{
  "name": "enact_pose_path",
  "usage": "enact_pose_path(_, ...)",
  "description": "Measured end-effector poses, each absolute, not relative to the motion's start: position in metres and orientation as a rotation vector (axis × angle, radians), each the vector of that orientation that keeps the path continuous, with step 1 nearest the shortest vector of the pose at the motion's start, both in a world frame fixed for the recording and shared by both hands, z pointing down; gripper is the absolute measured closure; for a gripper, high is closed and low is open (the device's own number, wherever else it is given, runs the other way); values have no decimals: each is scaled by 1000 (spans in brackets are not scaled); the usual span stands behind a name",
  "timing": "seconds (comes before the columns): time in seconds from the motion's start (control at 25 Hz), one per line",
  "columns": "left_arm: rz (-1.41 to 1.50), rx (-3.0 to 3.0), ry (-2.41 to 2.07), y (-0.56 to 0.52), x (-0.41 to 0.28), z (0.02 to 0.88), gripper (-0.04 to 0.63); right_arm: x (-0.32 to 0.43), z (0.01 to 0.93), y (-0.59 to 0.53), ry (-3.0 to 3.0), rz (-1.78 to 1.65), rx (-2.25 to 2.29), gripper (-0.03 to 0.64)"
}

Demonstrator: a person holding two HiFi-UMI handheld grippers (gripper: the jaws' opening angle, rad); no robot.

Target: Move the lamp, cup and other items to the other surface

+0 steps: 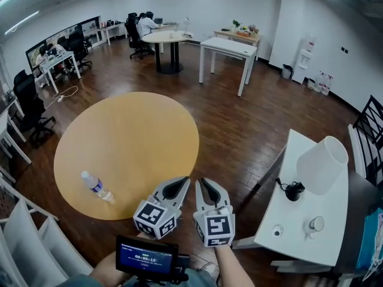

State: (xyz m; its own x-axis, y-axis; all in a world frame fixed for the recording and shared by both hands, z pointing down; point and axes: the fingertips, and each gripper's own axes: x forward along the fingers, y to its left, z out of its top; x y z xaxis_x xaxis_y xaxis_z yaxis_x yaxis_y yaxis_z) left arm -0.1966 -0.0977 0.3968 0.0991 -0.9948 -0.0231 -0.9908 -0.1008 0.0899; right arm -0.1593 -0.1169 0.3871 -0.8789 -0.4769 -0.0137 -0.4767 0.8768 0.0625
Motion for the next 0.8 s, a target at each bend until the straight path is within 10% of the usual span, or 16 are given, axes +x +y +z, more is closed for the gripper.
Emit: enact_pose_path(0.8,-71,2445,-1904,-141,-116,394,591,-82,393,-157,-2995,-85,985,603)
